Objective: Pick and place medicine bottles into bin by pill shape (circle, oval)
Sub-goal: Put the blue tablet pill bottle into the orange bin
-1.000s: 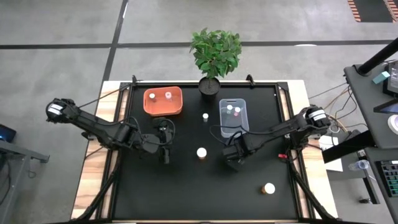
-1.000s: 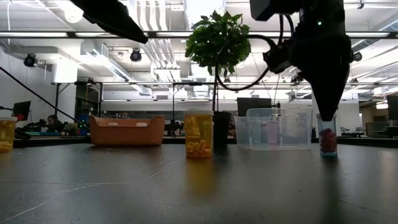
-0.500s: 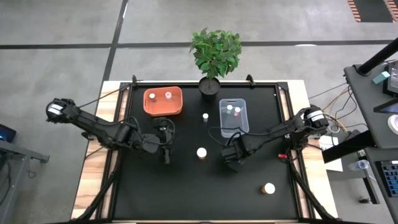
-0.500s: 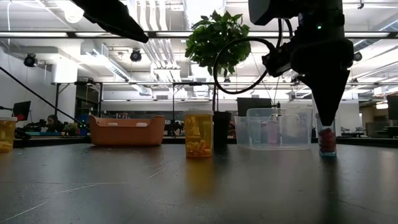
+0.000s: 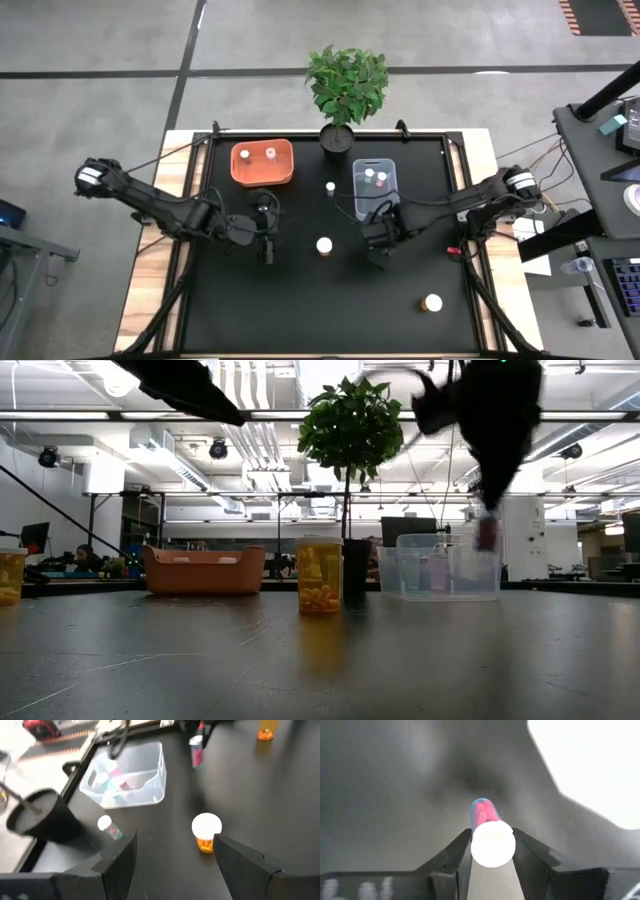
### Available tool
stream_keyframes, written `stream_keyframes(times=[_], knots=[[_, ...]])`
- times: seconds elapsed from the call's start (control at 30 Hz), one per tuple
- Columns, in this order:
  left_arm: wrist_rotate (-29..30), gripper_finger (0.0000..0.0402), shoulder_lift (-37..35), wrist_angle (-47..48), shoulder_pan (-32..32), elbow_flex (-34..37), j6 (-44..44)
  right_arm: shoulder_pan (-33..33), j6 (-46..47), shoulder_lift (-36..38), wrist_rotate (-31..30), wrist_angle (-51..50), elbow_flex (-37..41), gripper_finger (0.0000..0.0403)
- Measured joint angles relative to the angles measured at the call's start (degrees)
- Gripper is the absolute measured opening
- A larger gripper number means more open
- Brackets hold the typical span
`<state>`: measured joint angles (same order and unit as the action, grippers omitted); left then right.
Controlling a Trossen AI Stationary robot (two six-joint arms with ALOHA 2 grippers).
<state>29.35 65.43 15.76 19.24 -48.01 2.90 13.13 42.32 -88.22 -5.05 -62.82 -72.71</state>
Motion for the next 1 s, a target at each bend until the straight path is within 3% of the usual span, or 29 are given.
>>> stream_keyframes(times=[0.17,0.3,0.4,0.6,1.0], knots=[[-0.1,0.0244,0.0,-6.1,-0.7,2.5,-3.4,-0.3,-6.8,2.1,-8.7,2.4,-4.3,0.0111],[-0.3,0.0244,0.3,-9.8,-2.4,3.4,-3.7,-0.4,-16.1,2.4,-14.1,10.4,-6.2,0.0115],[-0.9,0.0244,1.4,-10.9,-3.7,3.4,-3.3,-0.5,-23.5,2.2,-14.4,18.9,-6.4,0.0116],[-8.6,0.0244,5.2,-13.1,-6.4,3.4,-3.7,-1.2,-34.9,1.5,-14.5,33.3,-6.3,0.0113],[-16.0,0.0244,12.0,-26.4,-11.9,3.0,-5.3,-3.0,-39.5,0.3,-12.7,36.0,-6.3,0.0113]])
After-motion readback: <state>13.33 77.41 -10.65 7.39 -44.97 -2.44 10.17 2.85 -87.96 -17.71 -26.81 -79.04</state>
